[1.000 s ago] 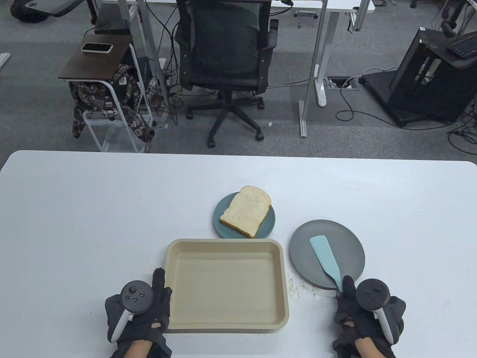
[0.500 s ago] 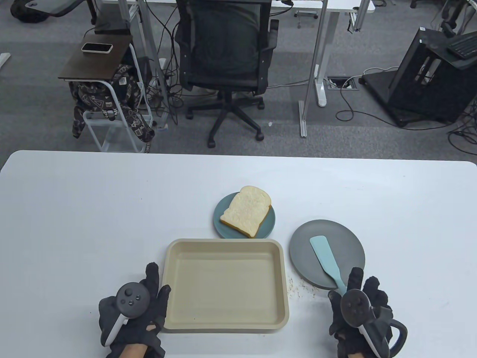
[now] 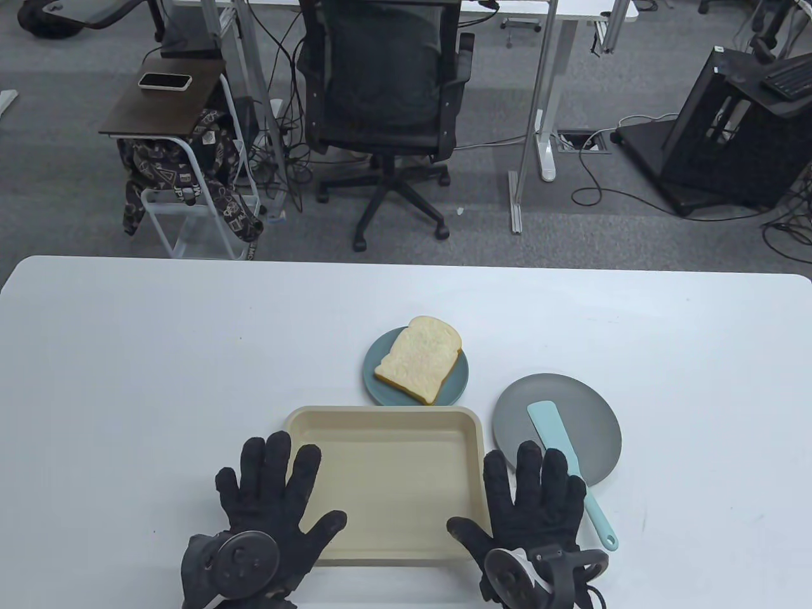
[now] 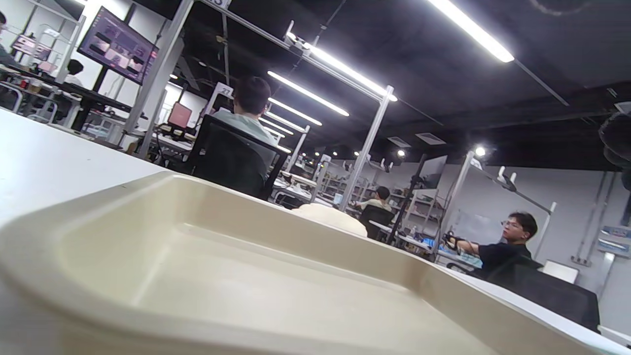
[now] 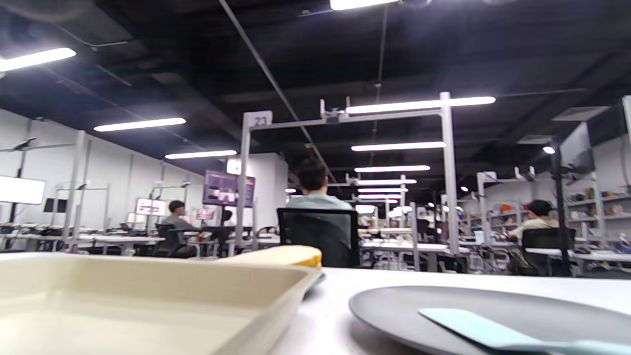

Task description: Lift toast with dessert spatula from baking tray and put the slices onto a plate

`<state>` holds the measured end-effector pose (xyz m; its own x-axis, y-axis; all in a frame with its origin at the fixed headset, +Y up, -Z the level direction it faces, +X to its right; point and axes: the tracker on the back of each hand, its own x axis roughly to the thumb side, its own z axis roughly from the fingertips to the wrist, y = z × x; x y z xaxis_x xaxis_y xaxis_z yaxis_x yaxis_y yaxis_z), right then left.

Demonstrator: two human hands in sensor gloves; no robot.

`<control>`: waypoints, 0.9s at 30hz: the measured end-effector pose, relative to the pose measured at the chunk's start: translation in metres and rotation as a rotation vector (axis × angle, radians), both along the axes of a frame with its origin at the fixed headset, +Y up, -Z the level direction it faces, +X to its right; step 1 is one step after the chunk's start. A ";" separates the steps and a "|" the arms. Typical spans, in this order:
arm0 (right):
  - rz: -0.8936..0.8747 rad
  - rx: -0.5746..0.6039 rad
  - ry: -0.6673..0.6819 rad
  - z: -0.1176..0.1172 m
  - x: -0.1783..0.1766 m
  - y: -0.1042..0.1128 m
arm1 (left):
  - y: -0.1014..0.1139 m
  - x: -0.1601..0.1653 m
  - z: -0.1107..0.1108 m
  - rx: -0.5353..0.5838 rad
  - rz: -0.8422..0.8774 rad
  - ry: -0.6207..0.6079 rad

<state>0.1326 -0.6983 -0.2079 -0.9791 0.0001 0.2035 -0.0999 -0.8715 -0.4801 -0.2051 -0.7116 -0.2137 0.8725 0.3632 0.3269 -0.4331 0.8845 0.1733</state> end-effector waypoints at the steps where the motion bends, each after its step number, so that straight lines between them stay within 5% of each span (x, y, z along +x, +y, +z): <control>1: 0.009 0.001 0.005 0.000 0.000 -0.001 | 0.000 0.001 0.000 0.001 -0.004 -0.007; 27: -0.003 -0.163 0.084 0.001 -0.001 -0.033 | -0.007 0.002 -0.005 -0.041 0.010 -0.021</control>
